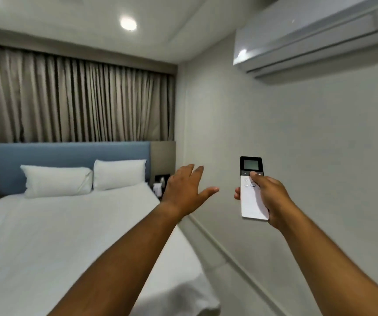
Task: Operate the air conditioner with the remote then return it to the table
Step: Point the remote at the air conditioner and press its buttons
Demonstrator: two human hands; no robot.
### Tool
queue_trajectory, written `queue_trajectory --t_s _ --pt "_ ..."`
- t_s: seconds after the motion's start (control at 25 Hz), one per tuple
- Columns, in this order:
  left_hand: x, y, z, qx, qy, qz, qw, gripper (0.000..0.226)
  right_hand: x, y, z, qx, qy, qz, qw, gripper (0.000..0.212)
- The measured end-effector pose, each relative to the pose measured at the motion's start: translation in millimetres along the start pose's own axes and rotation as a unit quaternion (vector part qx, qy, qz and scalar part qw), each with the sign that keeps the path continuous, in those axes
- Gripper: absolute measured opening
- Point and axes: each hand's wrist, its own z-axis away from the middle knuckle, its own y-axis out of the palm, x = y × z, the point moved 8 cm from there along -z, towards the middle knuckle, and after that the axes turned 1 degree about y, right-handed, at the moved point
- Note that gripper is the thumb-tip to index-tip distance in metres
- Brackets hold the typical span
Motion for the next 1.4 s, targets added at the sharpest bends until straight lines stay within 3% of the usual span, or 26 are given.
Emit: queue_trajectory --t_s 0.2,0.52,1.4 --pt "-77 -63 -75 -0.093 0.069 -0.035 0.993 0.102 127 -48 20 -0.031 -0.122 -0.016 0.992 0.025" --pt "-140 -124 -132 -0.202 0.134 -0.045 0.969 0.107 225 -90 50 -0.12 -0.22 0.038 0.967 0.025" --pt "-141 -134 -157 -0.271 0.139 -0.011 0.952 0.106 250 -81 52 -0.153 -0.25 0.099 0.951 0.018"
